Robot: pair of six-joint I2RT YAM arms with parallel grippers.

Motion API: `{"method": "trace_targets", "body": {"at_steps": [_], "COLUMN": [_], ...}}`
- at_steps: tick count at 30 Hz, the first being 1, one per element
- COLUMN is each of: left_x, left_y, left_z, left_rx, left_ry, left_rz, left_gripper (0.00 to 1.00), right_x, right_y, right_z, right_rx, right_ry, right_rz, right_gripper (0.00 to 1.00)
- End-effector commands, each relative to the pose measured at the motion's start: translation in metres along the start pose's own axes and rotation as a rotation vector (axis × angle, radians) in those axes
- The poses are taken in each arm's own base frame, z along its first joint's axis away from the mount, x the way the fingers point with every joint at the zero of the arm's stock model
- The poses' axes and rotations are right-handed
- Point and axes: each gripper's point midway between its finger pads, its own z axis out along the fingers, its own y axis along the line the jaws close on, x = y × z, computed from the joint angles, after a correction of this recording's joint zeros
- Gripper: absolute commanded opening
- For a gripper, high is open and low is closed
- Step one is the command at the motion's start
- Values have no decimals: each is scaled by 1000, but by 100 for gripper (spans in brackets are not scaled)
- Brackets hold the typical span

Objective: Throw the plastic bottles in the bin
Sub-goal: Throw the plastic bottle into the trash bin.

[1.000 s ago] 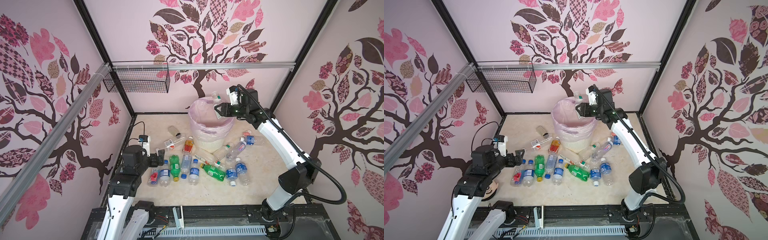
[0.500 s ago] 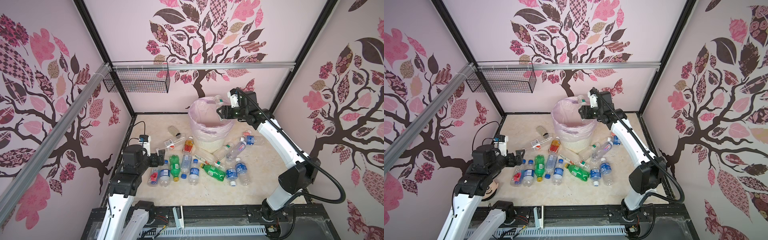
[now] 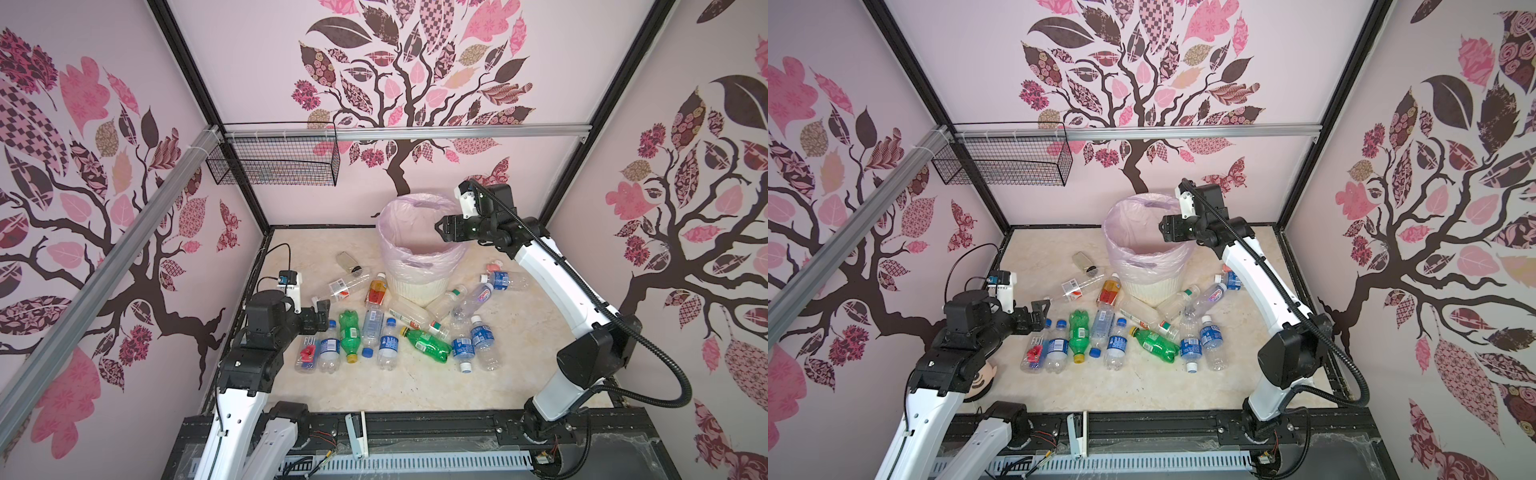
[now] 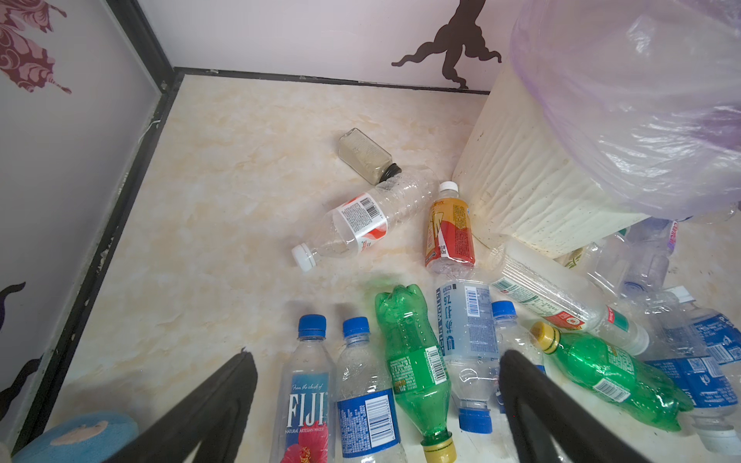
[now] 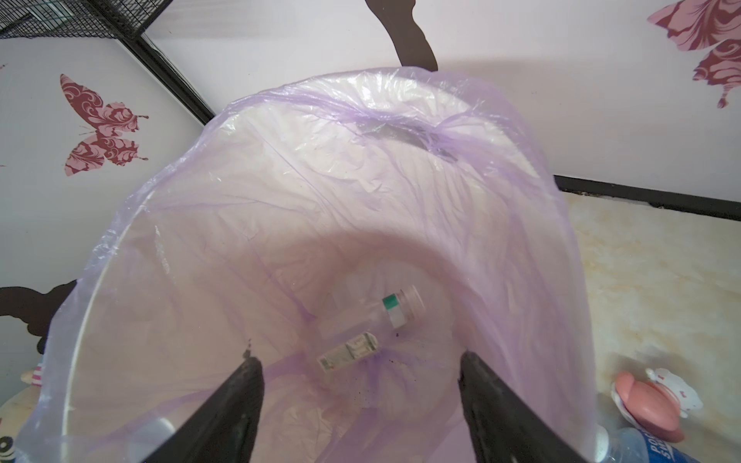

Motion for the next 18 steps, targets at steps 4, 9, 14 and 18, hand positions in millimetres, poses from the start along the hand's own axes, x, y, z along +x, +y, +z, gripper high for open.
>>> {"method": "trace_targets", "body": {"at_steps": [4,9,14,18], "left_x": [12,14,15,15], "left_y": [0,0,0,0], "left_z": [4,6,7,6], "left_rx": [7,8,8,7], "left_ry": [25,28,31,31], "left_rz": [14,13,18,26], "left_gripper": [98,98,98,98], "right_x": [-40,-46,-41,-28], "right_y": [3,-11,-59,-105], "right_z": [-59,-79,-92,-102], "right_rx": [71,138,242,329], "right_ry": [-130,-140,-128,-111], "right_rz": [-109,-97,11,112], "right_gripper": [84,84,81,79]}}
